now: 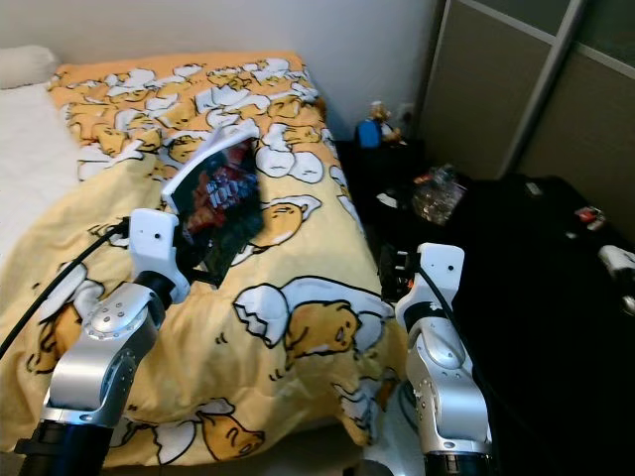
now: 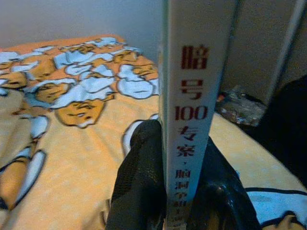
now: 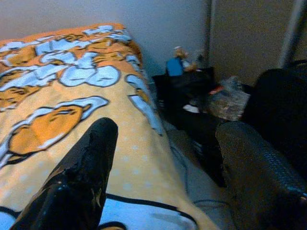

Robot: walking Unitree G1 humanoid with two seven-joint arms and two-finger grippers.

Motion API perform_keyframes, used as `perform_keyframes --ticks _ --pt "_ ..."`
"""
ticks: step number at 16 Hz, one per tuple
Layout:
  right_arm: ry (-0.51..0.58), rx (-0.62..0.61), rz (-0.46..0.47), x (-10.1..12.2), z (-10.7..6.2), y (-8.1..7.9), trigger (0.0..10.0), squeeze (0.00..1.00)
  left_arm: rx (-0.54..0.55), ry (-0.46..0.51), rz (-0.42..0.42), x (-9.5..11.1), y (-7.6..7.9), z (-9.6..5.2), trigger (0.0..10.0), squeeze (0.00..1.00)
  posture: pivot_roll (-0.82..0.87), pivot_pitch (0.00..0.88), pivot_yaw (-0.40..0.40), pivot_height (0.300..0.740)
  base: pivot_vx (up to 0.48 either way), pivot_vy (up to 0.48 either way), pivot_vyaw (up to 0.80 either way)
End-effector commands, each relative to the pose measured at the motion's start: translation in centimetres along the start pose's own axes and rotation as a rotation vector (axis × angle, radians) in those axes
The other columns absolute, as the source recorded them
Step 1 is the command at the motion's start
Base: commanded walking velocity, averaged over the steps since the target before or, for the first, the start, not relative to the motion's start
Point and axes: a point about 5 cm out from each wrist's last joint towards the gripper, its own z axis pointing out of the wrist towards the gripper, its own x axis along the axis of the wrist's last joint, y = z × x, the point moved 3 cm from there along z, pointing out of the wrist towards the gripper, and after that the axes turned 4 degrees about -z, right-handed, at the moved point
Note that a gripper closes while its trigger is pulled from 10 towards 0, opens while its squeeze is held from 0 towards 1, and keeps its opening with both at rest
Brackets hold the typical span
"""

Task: Clean up the room

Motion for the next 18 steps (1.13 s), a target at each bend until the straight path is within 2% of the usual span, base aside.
perform_keyframes --ticks 1,12,15,18 --pt "0.015 0.037 -0.007 0.62 0.39 -1.27 10.0 0.00 0.046 0.043 0.014 1.24 -1.38 -0.45 10.0 0.00 -0.03 0.000 0.037 0.740 0.000 0.319 0.00" --pt "0.021 0.047 -0.051 0.75 0.62 -1.58 10.0 0.00 0.055 0.046 0.011 1.28 -1.44 -0.36 10.0 0.00 -0.03 0.000 0.029 0.740 0.000 0.353 0.00" --pt "0.015 0.040 -0.021 0.75 0.72 -1.48 10.0 0.00 0.054 0.048 0.011 1.39 -1.37 -0.25 10.0 0.00 -0.04 0.000 0.030 0.740 0.000 0.360 0.00" --pt "0.014 0.032 -0.015 0.71 0.72 -1.24 10.0 0.00 0.047 0.049 0.011 1.44 -1.27 -0.02 10.0 0.00 -0.04 0.000 0.036 0.740 0.000 0.361 -0.80"
